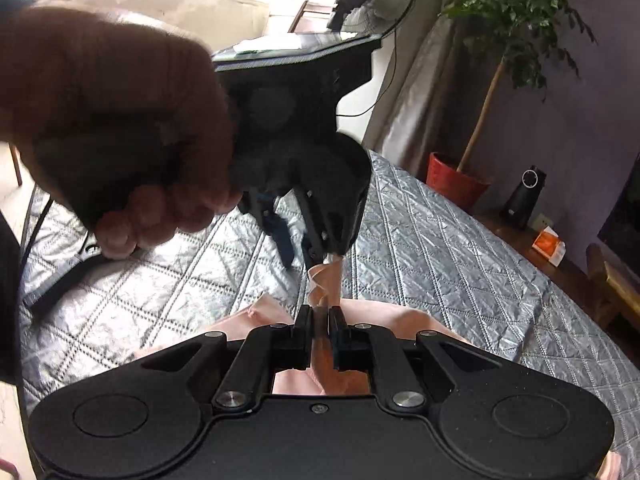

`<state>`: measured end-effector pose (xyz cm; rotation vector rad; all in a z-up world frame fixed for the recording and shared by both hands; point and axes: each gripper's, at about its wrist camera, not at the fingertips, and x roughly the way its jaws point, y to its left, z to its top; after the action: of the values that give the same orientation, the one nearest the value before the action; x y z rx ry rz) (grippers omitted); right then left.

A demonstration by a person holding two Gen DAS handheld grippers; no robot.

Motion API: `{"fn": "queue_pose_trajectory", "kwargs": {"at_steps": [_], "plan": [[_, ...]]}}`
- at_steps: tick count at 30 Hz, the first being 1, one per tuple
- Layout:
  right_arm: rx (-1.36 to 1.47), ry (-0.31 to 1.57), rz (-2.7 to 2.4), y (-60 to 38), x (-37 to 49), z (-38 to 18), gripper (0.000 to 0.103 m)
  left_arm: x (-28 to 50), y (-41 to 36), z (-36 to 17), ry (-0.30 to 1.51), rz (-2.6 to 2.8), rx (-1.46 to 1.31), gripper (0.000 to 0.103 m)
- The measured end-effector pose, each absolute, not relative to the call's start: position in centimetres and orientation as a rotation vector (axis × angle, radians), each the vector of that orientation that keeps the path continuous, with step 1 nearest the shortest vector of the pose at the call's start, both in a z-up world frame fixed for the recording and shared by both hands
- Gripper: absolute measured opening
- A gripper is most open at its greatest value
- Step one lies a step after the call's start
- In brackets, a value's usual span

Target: Fold clothes

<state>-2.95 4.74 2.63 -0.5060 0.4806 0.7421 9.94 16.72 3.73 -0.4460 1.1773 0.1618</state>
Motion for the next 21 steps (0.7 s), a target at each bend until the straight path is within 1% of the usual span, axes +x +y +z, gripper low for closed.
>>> {"fn": "queue_pose_trajectory", "kwargs": {"at_steps": [3,6,8,10,12,13,14,15,16,21], "plan": [[-0.504,0.486,0.747,4.8,-3.2,2.3,0.007,9.9,17.9,3.6,1.172,0.142,-0.550,0.009],[-0.459,0.492,0.737,4.3,-3.1,2.2,0.007,9.9,19.2,3.2,1.184,0.147,-0.633,0.010],[-0.413,0.509,0.721,3.9,-2.6,2.2,0.007,9.9,20.0,2.3,1.215,0.129,-0.729,0.022],[-0.364,0.523,0.713,3.3,-2.1,2.2,0.007,9.7,20.6,1.3,1.252,0.099,-0.851,0.030],[-0.346,0.525,0.707,2.9,-1.9,2.3,0.007,9.6,20.8,1.4,1.247,0.103,-0.868,0.039],[-0.345,0.526,0.704,2.8,-1.8,2.3,0.007,9.6,20.8,1.4,1.244,0.104,-0.876,0.055],[-0.342,0.525,0.702,2.7,-1.8,2.3,0.007,9.5,20.9,1.7,1.233,0.106,-0.877,0.076],[-0.339,0.525,0.699,2.7,-1.8,2.2,0.007,9.4,20.9,1.8,1.225,0.111,-0.880,0.082],[-0.335,0.525,0.697,2.6,-1.8,2.2,0.007,9.2,21.0,2.0,1.219,0.116,-0.885,0.085],[-0.272,0.535,0.656,1.8,-1.2,1.7,0.007,8.4,21.2,2.0,1.235,0.113,-0.936,0.088]]}}
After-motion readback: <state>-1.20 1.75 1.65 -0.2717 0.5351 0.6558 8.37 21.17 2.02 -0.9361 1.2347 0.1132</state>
